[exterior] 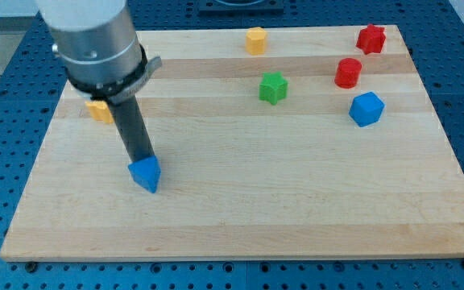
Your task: Move the blue triangle towards the bottom left
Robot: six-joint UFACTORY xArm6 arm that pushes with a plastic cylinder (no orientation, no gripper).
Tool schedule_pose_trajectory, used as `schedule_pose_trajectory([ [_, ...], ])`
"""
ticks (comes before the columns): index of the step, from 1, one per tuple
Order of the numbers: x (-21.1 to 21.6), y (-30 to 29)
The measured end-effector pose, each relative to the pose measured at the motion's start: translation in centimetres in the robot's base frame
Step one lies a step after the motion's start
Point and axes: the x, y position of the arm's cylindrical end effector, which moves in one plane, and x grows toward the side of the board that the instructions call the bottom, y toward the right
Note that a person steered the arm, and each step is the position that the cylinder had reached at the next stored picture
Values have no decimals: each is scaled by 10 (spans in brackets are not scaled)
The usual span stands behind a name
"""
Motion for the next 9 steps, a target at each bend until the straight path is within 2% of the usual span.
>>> schedule_pose_trajectory([
  [1,15,5],
  [2,-5,22],
  [3,-17,73],
  [4,18,111],
  [5,46,116],
  [9,48,-26],
])
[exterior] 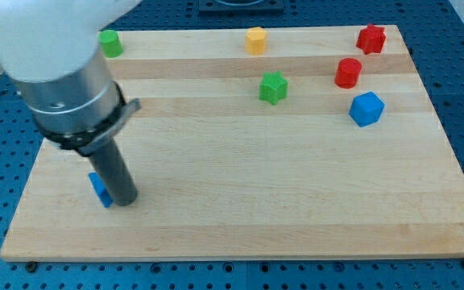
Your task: Move the blue triangle towards the bottom left
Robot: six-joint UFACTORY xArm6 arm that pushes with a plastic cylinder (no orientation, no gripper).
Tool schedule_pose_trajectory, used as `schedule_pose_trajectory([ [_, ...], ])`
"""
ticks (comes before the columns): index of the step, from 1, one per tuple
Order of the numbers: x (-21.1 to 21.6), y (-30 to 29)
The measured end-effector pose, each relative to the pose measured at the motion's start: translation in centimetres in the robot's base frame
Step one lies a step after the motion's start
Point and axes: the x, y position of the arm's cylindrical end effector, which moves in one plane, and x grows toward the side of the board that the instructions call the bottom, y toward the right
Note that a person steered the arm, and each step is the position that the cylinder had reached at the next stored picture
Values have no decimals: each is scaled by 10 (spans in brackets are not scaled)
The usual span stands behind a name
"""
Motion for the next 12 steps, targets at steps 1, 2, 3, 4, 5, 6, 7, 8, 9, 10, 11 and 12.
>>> schedule_pose_trajectory([
  [1,-2,5],
  [2,-23,23],
  [3,-25,20],
  [4,-7,4],
  [5,1,-1],
  [6,-18,2],
  [7,-44,2],
  [8,-49,-5],
  [9,-42,-8],
  [10,-28,-18],
  [11,-20,-33],
  [12,-15,-43],
])
